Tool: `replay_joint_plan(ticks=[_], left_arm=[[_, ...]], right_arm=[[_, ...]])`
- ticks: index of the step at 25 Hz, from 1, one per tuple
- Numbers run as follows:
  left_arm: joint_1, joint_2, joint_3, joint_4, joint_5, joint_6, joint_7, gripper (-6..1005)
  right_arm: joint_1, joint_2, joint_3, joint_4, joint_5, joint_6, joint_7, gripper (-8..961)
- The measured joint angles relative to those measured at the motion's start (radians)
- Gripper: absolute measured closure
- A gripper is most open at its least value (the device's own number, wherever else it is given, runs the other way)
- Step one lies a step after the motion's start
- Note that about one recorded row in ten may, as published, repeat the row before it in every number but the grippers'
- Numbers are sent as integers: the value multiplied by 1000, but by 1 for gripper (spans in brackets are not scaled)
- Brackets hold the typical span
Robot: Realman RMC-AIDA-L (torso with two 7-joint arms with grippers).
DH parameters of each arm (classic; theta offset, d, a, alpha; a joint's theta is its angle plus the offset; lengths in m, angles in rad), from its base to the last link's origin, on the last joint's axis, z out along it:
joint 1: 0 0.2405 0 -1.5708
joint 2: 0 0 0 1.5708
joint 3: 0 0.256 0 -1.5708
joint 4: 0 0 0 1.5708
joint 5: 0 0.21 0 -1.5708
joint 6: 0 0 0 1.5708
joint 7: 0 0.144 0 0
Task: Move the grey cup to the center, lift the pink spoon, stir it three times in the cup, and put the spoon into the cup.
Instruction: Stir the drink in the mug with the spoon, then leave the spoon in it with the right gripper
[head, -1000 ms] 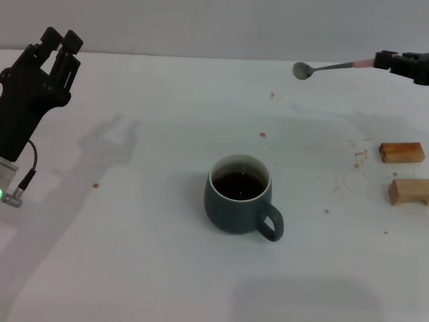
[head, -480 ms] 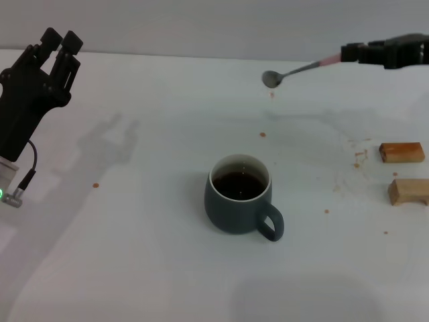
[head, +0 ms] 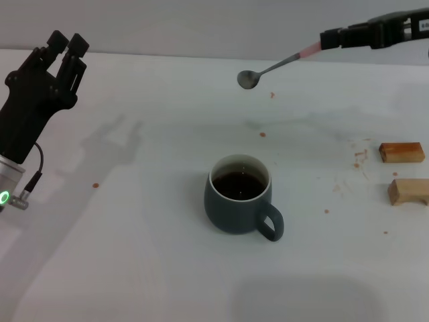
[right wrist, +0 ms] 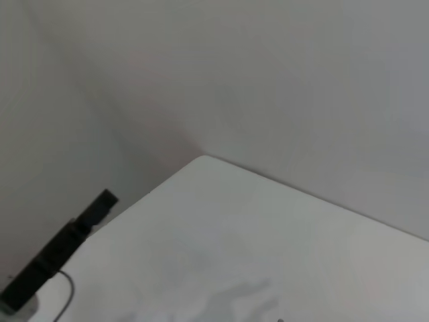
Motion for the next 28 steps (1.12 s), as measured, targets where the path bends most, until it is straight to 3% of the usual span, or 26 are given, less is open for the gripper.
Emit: replay_joint_plan(ticks=[6,12,28], left_arm=[[2,0,0,0,-1,-1,0,621],[2,0,0,5,-2,-2,1,621],[10,0,0,7,-1,-2,1,621]], right_arm=[[69,-10,-7,-7,-86,-74,59,851],[137,-3,-17,3,-198,-128,78,851],[161,13,-79,-1,-202,-166,93,851]])
